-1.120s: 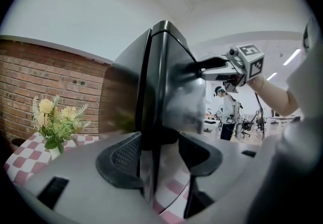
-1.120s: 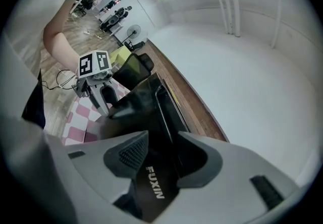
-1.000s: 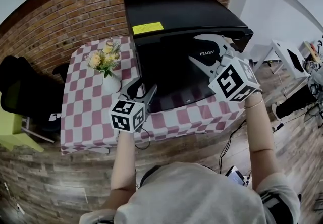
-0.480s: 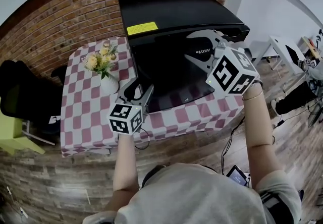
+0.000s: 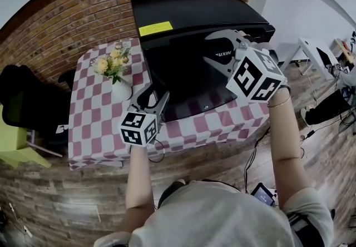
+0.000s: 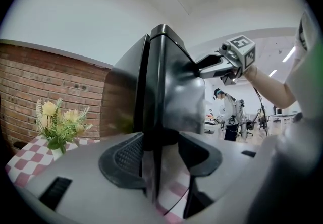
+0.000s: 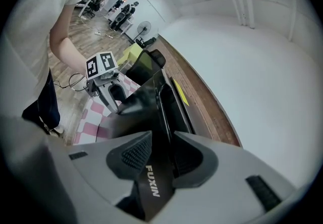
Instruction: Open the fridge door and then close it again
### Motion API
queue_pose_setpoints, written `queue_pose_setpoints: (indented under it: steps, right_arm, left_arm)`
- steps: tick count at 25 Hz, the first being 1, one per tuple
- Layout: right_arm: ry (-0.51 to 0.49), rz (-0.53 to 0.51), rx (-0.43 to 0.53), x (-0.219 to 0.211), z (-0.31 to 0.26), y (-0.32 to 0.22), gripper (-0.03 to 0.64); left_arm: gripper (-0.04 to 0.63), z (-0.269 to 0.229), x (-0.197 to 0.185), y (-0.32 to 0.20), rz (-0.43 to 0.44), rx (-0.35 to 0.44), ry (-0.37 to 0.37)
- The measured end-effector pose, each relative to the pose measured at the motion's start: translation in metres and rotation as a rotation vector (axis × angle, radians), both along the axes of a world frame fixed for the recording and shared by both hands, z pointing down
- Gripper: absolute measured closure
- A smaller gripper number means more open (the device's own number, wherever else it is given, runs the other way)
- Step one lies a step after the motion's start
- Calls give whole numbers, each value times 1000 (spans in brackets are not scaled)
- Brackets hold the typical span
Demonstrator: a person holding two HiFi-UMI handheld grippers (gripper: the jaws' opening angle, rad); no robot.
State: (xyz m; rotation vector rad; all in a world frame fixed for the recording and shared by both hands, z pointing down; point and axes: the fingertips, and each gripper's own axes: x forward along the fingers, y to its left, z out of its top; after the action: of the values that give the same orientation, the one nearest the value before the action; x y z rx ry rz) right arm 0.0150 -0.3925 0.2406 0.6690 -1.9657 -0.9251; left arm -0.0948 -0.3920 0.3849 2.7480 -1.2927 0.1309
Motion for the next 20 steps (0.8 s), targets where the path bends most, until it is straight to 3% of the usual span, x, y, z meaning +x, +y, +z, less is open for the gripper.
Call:
queue_pose_setpoints:
  steps: [10, 20]
  right_arm:
    - [-42, -27, 10, 9, -1, 30, 475]
    - [-127, -43, 103, 24, -4, 59, 462]
  left_arm:
    - [408, 0, 7, 45, 4, 5, -21]
    - [413, 0, 22, 85, 3, 0, -41]
